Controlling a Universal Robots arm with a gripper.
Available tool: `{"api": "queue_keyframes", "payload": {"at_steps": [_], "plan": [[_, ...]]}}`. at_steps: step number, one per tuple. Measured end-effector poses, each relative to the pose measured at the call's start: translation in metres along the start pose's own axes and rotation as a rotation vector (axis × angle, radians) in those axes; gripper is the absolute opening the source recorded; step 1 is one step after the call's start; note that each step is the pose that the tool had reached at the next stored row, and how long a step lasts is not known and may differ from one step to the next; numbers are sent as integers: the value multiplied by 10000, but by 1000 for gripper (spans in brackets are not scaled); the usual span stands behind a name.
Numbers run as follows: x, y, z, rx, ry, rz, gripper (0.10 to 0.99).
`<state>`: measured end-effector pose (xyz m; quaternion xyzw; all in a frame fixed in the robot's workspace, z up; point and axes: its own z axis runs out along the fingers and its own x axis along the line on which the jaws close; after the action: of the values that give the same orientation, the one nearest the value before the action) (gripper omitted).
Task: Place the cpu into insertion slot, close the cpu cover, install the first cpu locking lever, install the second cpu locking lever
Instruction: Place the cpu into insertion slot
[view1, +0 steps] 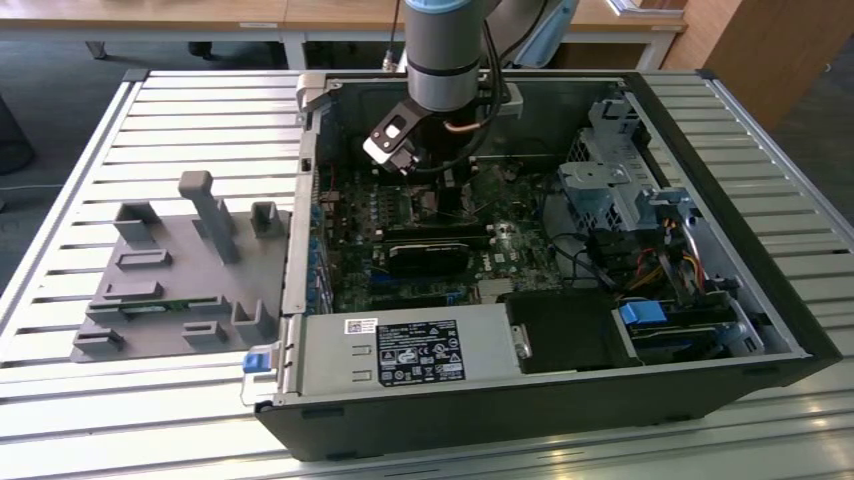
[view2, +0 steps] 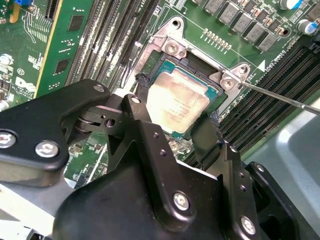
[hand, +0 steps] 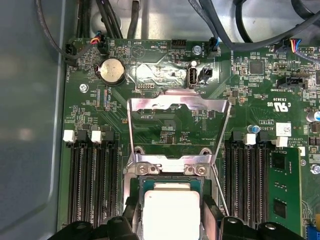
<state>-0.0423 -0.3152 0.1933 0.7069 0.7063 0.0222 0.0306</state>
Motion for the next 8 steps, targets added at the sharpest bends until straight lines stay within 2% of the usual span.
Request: {"api": "queue_keyframes", "payload": {"at_steps": [8], "plan": [[-2, 8, -104, 2, 4, -1, 600]]}}
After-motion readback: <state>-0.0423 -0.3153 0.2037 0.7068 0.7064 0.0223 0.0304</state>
